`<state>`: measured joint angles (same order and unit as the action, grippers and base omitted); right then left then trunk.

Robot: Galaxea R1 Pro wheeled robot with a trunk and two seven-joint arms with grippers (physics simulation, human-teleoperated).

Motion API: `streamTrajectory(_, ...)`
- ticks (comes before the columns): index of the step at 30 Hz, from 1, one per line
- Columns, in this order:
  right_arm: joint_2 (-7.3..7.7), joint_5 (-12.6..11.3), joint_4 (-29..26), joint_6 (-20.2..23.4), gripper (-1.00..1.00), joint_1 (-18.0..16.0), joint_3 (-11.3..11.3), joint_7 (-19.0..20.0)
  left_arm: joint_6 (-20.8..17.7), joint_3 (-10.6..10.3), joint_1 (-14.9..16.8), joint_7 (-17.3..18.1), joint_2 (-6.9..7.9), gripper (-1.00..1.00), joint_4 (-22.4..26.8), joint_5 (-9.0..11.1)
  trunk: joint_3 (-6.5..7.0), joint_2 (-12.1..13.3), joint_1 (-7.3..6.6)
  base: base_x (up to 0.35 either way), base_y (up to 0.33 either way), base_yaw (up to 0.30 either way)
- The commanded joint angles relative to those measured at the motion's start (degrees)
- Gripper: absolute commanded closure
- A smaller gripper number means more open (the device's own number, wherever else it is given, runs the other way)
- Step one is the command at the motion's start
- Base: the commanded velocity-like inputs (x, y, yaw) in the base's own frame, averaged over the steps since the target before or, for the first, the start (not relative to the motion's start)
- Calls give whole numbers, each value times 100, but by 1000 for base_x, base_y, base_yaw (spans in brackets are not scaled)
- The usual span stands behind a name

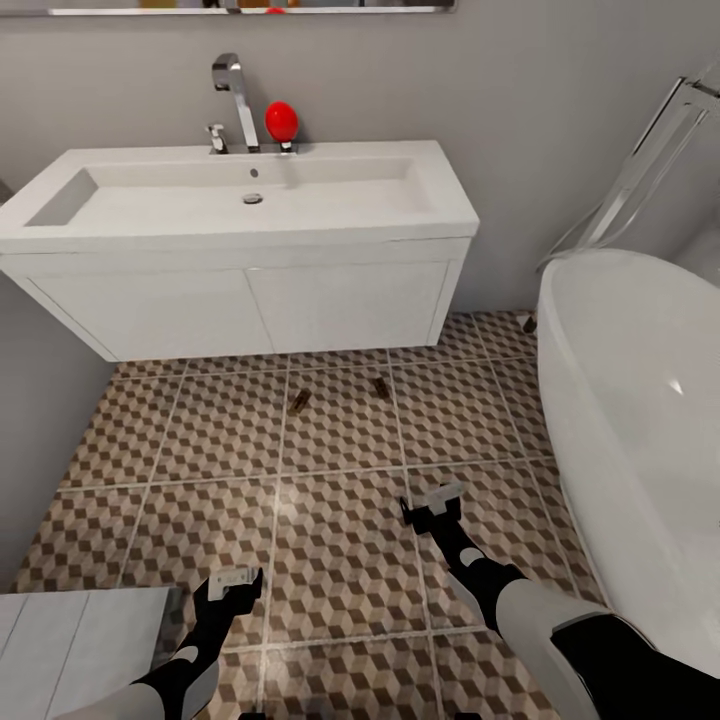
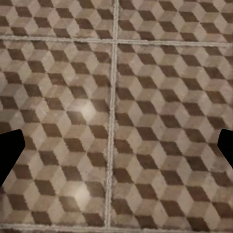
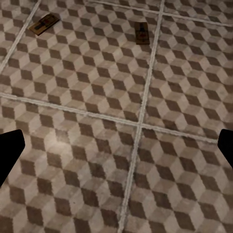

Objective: Take the four mousetraps from the cabinet in the bathroom and place them on the bathroom floor. Make sure all four end up on the same floor surface, and ensure that at least two of them are either under or directly next to the same bathroom sink.

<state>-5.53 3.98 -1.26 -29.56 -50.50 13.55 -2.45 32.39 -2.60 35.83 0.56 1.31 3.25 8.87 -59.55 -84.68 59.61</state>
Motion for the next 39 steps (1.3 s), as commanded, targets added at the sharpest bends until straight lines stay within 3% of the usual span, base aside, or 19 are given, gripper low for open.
streamTrajectory(1,-1,41,7,-15,-100,-2,-2,-26,16,-30,3,6,-4,-100,-6,45,23,40,-23,0,0,0)
streamTrajectory(16,-1,41,9,-15,-100,5,2,-27,13,-30,3,6,-75,-100,-9,45,391,642,-352,0,0,0)
streamTrajectory(39,-1,41,6,-15,-100,5,6,-27,15,-30,3,6,-166,-100,-9,45,774,1484,-813,0,0,0)
